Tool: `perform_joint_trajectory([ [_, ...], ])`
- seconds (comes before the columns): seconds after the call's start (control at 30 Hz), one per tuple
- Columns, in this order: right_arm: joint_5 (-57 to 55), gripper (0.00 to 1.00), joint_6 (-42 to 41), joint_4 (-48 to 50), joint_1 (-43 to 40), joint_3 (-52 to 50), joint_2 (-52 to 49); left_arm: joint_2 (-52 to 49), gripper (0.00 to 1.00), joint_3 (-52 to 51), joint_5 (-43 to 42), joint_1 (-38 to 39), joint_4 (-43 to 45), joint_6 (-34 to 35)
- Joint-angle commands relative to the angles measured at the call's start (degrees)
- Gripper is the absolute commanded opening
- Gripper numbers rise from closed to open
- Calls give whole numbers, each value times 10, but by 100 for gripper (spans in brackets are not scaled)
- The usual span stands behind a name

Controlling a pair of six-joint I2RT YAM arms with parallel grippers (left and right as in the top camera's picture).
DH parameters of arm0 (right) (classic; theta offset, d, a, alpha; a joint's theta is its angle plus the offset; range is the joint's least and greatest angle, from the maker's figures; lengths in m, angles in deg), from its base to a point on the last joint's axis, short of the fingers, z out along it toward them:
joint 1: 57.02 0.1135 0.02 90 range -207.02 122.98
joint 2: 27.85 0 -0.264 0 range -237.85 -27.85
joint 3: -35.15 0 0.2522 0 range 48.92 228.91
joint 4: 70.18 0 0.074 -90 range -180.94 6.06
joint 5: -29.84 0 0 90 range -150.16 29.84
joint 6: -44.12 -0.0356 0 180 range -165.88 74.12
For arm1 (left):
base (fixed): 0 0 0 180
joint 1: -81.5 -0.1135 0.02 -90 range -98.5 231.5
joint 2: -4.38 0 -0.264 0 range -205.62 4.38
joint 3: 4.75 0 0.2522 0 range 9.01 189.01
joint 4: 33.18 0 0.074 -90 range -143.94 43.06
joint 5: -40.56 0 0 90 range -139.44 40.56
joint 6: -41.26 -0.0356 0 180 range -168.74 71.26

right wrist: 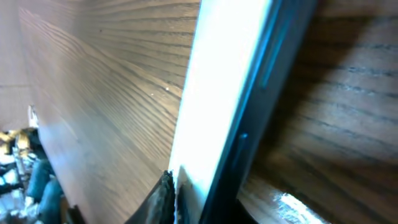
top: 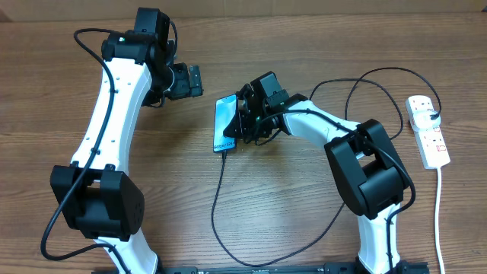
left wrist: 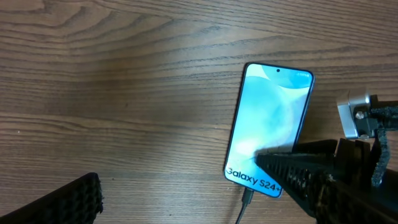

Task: Plug charger to phone and switch on socket

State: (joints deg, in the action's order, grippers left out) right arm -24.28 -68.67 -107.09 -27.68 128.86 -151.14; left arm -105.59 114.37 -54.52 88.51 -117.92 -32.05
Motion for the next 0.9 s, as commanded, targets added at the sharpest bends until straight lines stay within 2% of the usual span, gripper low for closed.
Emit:
perform_joint_trajectory([
  [0.0,-13,20,7,5,3,10,-4,9,100,4,8,-2,-1,0],
  [0.17,-16,30,7,6,3,10,-4,9,100,4,8,-2,-1,0],
  [0.37,-28,33,7,6,3,10,-4,9,100,4,8,-2,-1,0],
  [0.43,-28,38,7,6,3,10,-4,9,100,4,8,-2,-1,0],
  [0.7,-53,44,6,0,3,10,-4,9,100,4,8,-2,-1,0],
  [0.87,-54,45,5,-1,3,10,-4,9,100,4,8,-2,-1,0],
])
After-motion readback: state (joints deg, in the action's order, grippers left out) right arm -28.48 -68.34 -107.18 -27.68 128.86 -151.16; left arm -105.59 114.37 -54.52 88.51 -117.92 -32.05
